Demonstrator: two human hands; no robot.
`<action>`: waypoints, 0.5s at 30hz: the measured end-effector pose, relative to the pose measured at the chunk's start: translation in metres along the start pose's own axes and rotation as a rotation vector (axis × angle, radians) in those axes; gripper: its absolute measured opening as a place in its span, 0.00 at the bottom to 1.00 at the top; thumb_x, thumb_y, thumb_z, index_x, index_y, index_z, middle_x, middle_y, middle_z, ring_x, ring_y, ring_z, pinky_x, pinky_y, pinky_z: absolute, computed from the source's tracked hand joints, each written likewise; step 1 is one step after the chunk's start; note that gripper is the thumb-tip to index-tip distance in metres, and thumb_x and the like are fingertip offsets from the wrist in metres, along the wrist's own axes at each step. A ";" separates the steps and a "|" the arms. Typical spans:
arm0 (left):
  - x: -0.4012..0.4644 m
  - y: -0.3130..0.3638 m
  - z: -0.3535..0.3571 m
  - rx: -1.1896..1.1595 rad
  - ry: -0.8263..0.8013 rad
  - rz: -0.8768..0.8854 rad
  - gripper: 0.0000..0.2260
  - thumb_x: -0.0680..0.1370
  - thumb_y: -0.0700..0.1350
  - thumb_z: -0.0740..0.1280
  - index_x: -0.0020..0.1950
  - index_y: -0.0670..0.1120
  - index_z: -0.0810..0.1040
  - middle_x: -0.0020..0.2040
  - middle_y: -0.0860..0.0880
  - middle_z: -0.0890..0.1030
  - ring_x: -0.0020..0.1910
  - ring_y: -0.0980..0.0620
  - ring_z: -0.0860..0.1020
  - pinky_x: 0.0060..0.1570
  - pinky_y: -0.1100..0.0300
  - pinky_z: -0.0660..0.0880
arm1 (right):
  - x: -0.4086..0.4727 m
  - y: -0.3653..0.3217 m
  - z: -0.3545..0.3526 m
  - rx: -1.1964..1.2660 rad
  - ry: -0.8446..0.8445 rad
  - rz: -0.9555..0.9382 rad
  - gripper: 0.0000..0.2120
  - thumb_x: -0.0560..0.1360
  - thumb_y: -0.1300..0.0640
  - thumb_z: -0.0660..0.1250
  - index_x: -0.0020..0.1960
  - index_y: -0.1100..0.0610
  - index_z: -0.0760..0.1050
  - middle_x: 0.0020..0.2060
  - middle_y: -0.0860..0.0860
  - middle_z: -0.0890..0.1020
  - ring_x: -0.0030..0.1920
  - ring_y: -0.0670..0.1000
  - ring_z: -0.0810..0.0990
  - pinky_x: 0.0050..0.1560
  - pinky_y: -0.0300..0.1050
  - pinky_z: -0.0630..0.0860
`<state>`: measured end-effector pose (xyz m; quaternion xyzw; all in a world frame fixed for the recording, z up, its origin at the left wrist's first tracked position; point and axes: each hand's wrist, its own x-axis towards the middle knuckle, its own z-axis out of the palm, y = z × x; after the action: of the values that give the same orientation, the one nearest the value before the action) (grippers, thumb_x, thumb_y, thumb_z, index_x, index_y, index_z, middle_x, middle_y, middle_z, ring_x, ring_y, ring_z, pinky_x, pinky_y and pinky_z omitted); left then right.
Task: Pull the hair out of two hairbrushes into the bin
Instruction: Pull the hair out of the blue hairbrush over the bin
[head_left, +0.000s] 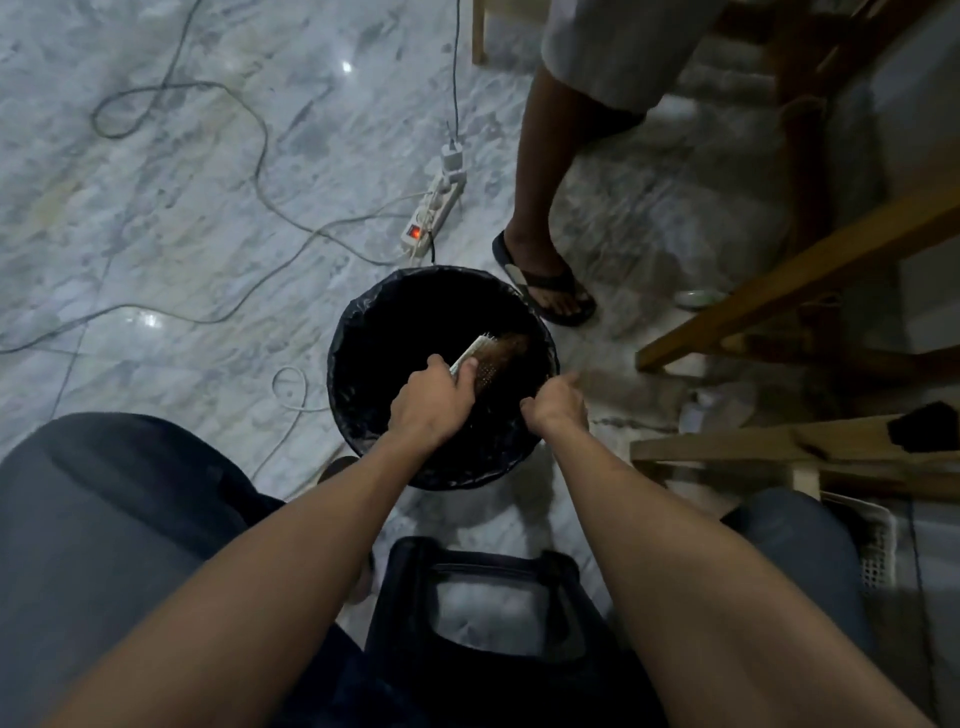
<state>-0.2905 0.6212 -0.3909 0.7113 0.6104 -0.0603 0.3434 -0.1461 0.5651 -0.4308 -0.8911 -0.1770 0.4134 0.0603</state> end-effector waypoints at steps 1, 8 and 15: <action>0.003 -0.001 0.003 -0.006 -0.013 -0.008 0.24 0.81 0.63 0.52 0.54 0.42 0.70 0.44 0.44 0.74 0.45 0.38 0.77 0.42 0.49 0.72 | 0.003 0.002 0.003 -0.015 0.009 0.000 0.28 0.80 0.60 0.68 0.74 0.65 0.59 0.69 0.64 0.73 0.67 0.65 0.76 0.60 0.55 0.75; 0.013 0.001 0.005 -0.019 -0.037 0.011 0.25 0.81 0.64 0.53 0.55 0.42 0.71 0.46 0.41 0.80 0.44 0.38 0.79 0.41 0.48 0.74 | 0.014 0.025 -0.003 -0.017 0.022 0.033 0.21 0.80 0.61 0.67 0.70 0.66 0.68 0.66 0.63 0.76 0.64 0.65 0.77 0.60 0.56 0.76; -0.011 0.028 0.022 0.001 -0.094 0.109 0.24 0.81 0.64 0.52 0.53 0.43 0.70 0.39 0.46 0.76 0.37 0.44 0.76 0.34 0.52 0.71 | 0.014 0.094 -0.039 -0.007 0.025 0.152 0.19 0.81 0.60 0.66 0.68 0.67 0.69 0.64 0.64 0.76 0.62 0.65 0.77 0.55 0.53 0.74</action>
<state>-0.2607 0.5990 -0.3906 0.7400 0.5539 -0.0751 0.3740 -0.0829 0.4840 -0.4397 -0.9074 -0.1096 0.4048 0.0277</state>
